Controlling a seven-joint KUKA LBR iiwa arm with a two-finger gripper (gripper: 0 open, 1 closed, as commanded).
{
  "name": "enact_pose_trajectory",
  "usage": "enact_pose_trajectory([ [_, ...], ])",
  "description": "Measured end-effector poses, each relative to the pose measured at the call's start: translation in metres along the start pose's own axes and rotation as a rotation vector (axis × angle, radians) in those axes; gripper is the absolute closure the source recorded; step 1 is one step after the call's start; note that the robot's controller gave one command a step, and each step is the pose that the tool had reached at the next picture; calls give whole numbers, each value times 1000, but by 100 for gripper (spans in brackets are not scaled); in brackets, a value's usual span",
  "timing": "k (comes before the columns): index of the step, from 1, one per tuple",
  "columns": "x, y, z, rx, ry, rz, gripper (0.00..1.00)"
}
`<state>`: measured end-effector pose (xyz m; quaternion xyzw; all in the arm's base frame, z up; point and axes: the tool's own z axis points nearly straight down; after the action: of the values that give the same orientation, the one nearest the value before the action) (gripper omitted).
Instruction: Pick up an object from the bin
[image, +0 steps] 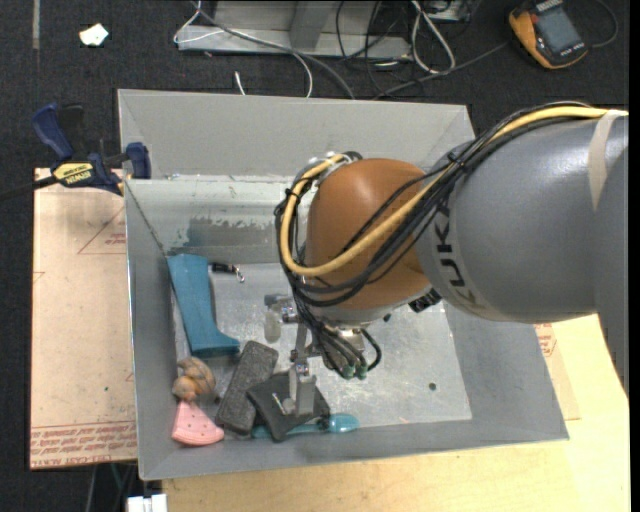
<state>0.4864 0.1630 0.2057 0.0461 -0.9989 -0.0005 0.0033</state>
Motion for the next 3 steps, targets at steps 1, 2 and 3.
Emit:
enact_pose_trajectory([
  [1,6,-29,53,0,-11,15,0],
  [2,7,-7,110,-2,6,11,0],
  [3,-3,-37,130,-1,-6,-15,0],
])
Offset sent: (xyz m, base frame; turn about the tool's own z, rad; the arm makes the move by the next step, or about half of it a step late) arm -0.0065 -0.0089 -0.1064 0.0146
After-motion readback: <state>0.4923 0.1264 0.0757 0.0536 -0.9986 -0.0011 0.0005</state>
